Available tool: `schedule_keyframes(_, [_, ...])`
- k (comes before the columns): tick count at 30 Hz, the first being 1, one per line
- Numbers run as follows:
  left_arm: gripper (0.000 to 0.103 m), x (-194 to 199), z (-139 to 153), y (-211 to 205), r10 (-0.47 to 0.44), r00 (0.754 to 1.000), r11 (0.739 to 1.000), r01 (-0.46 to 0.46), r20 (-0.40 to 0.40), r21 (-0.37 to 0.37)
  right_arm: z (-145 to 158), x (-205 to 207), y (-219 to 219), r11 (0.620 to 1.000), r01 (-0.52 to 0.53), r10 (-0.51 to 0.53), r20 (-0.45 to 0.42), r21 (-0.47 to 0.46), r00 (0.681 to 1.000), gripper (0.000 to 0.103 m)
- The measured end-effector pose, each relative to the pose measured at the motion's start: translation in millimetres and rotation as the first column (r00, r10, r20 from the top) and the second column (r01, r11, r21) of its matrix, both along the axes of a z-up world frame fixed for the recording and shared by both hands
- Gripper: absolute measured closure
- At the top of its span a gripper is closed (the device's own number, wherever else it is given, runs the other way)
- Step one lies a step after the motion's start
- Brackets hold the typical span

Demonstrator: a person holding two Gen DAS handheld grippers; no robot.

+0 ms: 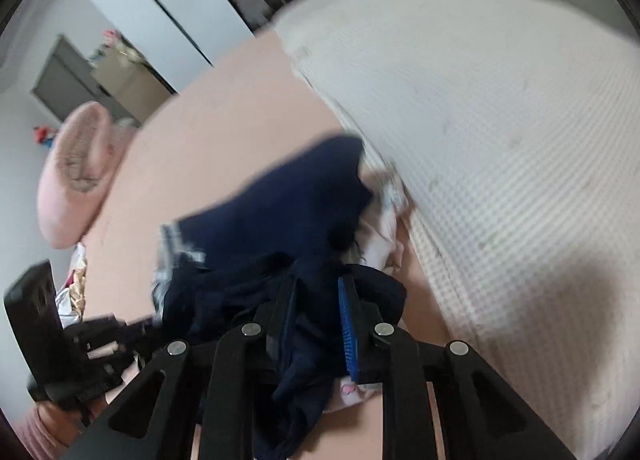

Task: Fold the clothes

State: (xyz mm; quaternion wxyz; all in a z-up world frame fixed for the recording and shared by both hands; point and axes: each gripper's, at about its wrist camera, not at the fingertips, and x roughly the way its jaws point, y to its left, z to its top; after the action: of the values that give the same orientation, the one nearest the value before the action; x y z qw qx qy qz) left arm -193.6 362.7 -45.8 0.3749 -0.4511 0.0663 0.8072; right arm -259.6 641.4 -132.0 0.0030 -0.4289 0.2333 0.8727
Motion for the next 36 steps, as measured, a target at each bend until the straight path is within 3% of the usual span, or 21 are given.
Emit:
schedule_keyframes(2, [0.065, 1, 13, -2, 0.02, 0.997, 0.998, -0.016, -0.077, 0.053, 18, 14, -4, 1.0, 0.018, -0.017, -0.061, 0.013, 0.998, 0.083])
schedule_keyframes(3, [0.061, 5, 18, -8, 0.028, 0.992, 0.996, -0.018, -0.123, 0.082, 26, 18, -8, 1.0, 0.014, -0.013, -0.092, 0.009, 0.996, 0.083])
schedule_keyframes(5, [0.054, -10, 22, 5, 0.035, 0.987, 0.995, -0.02, -0.159, 0.097, 36, 17, -26, 0.996, -0.083, 0.08, -0.121, -0.022, 0.989, 0.08])
schedule_keyframes(7, [0.054, -16, 18, -4, 0.034, 0.984, 0.998, -0.024, -0.176, 0.064, 29, 3, -46, 0.985, -0.175, 0.175, -0.044, 0.001, 0.984, 0.077])
schedule_keyframes(9, [0.054, -21, 7, -2, -0.004, 0.986, 1.0, 0.0, -0.169, -0.027, 7, -13, -57, 0.977, -0.204, 0.197, 0.099, 0.064, 0.975, 0.078])
schedule_keyframes(10, [0.054, -20, 3, -1, -0.022, 0.988, 0.998, 0.013, -0.151, -0.061, -2, -17, -58, 0.977, -0.197, 0.183, 0.154, 0.082, 0.971, 0.078])
schedule_keyframes(12, [0.054, -28, -9, -3, -0.05, 0.998, 0.997, 0.048, -0.043, -0.053, -10, -15, -45, 0.99, -0.123, 0.108, 0.187, 0.075, 0.976, 0.078])
schedule_keyframes(14, [0.054, -36, -17, -11, -0.088, 0.991, 0.996, 0.086, 0.102, 0.027, 2, 0, -35, 0.997, -0.071, 0.069, 0.109, 0.007, 0.992, 0.077])
schedule_keyframes(15, [0.054, -37, -17, -14, -0.094, 0.987, 0.995, 0.09, 0.131, 0.038, 8, 9, -30, 0.998, -0.052, 0.053, 0.06, -0.028, 0.997, 0.076])
schedule_keyframes(16, [0.054, -38, -19, -15, -0.095, 0.985, 0.995, 0.091, 0.141, 0.032, 14, 19, -23, 0.999, -0.02, 0.021, 0.019, -0.048, 1.0, 0.065])
schedule_keyframes(17, [0.054, -39, -21, -13, -0.096, 0.986, 0.995, 0.093, 0.138, 0.029, 18, 27, -17, 0.998, 0.021, -0.021, 0.004, -0.051, 1.0, 0.043])
schedule_keyframes(19, [0.054, -43, -26, -6, -0.106, 0.984, 0.994, 0.101, 0.141, 0.042, 12, 34, -1, 0.994, 0.082, -0.08, 0.03, -0.068, 0.996, 0.034])
schedule_keyframes(22, [0.056, -51, -35, 12, -0.081, 0.99, 0.997, 0.08, 0.118, 0.012, 7, 31, 12, 0.988, 0.118, -0.113, 0.056, -0.101, 0.992, 0.036])
schedule_keyframes(23, [0.081, -53, -37, 18, -0.067, 0.993, 0.998, 0.069, 0.093, -0.015, 9, 29, 10, 0.99, 0.094, -0.09, 0.042, -0.104, 0.995, 0.041])
schedule_keyframes(24, [0.094, -52, -34, 24, -0.058, 0.997, 0.996, 0.061, 0.041, -0.059, 12, 25, 0, 0.994, 0.041, -0.039, 0.02, -0.102, 0.999, 0.044])
schedule_keyframes(26, [0.096, -49, -28, 28, -0.076, 0.997, 0.995, 0.077, 0.016, -0.06, 21, 15, -27, 0.991, -0.1, 0.098, -0.034, -0.088, 0.995, 0.047])
schedule_keyframes(29, [0.096, -43, -22, 32, -0.108, 0.994, 0.993, 0.107, -0.027, -0.044, 14, -1, -53, 0.983, -0.183, 0.183, 0.021, -0.007, 0.983, 0.047])
schedule_keyframes(30, [0.095, -43, -22, 32, -0.12, 0.993, 0.991, 0.119, -0.022, -0.054, 5, -8, -56, 0.985, -0.173, 0.171, 0.07, 0.024, 0.983, 0.048])
schedule_keyframes(32, [0.093, -45, -27, 32, -0.118, 0.993, 0.987, 0.117, -0.004, -0.108, -18, -20, -53, 0.985, -0.135, 0.115, 0.186, 0.102, 0.976, 0.077])
schedule_keyframes(33, [0.09, -47, -32, 31, -0.101, 0.995, 0.982, 0.101, 0.01, -0.157, -24, -20, -50, 0.984, -0.117, 0.085, 0.224, 0.135, 0.971, 0.082])
schedule_keyframes(36, [0.085, -47, -22, 12, -0.079, 0.997, 0.989, 0.08, 0.012, -0.124, -13, 2, -37, 0.992, -0.027, 0.009, 0.139, 0.127, 0.99, 0.084])
